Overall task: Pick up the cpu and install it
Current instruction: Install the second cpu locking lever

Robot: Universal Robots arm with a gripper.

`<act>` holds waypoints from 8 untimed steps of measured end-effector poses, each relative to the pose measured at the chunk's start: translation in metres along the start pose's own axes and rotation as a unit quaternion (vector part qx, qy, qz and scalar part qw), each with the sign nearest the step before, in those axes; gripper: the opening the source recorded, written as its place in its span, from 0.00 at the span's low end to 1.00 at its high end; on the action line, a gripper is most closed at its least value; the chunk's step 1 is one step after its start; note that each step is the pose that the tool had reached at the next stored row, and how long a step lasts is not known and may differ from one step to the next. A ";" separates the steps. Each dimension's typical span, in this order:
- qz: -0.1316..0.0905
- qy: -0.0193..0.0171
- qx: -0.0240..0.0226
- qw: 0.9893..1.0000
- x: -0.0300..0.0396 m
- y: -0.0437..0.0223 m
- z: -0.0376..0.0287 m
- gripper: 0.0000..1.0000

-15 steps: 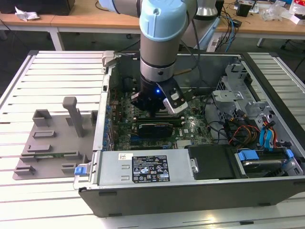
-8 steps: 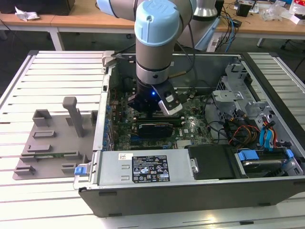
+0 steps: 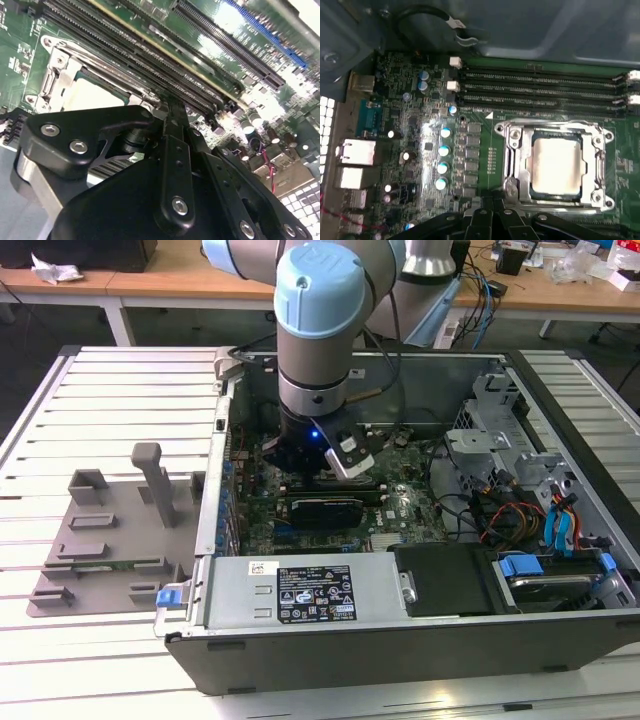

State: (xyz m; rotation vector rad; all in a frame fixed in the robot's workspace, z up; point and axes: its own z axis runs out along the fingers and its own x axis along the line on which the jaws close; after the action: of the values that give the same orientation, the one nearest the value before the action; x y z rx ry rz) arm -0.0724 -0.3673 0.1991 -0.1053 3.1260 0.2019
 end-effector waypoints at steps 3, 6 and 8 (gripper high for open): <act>-0.001 0.000 0.000 1.000 -0.0002 0.0022 0.0005 0.11; -0.001 0.000 0.002 1.000 -0.0002 0.0021 -0.0045 0.11; -0.001 0.000 0.007 1.000 -0.0014 0.0034 -0.0111 0.11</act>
State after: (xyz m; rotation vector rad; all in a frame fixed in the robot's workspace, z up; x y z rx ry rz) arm -0.0712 -0.3652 0.2106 -0.1096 3.1266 0.1787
